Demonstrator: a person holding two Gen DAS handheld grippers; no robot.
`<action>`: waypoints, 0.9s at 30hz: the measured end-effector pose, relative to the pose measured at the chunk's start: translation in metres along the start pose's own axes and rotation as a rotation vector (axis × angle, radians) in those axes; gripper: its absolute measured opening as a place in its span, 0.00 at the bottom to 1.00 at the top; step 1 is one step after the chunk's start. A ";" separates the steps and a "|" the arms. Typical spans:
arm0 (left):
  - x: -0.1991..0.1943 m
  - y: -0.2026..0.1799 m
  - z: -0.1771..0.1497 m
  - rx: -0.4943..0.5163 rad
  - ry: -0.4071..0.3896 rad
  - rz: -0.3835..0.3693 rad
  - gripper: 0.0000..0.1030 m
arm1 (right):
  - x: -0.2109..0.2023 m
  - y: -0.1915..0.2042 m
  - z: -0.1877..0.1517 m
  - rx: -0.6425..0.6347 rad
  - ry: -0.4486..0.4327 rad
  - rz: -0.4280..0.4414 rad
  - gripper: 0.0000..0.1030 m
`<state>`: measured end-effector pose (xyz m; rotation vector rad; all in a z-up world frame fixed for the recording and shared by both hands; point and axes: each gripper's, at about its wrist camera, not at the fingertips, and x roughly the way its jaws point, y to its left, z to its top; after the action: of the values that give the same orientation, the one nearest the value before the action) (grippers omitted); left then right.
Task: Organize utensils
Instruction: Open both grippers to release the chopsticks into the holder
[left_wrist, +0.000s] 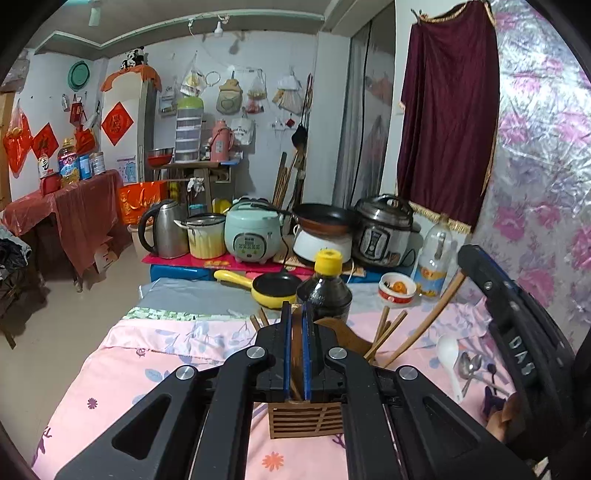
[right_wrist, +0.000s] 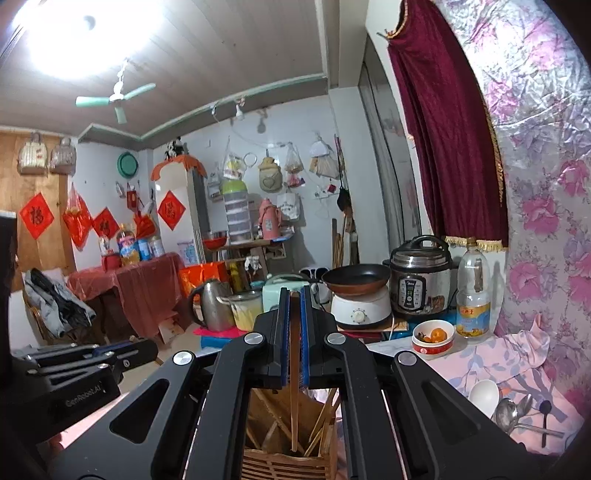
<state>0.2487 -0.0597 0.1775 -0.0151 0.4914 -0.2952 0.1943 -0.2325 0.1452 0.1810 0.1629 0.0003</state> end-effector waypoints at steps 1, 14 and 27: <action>0.006 0.000 -0.001 -0.002 0.016 -0.006 0.05 | 0.007 0.000 -0.005 -0.003 0.016 -0.001 0.06; 0.042 0.007 -0.015 -0.033 0.135 -0.034 0.73 | 0.064 -0.015 -0.035 0.027 0.307 0.036 0.30; 0.027 0.019 -0.011 -0.056 0.084 0.060 0.90 | 0.035 -0.021 -0.026 0.051 0.275 -0.032 0.67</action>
<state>0.2715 -0.0483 0.1535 -0.0428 0.5823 -0.2236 0.2240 -0.2479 0.1102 0.2293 0.4399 -0.0107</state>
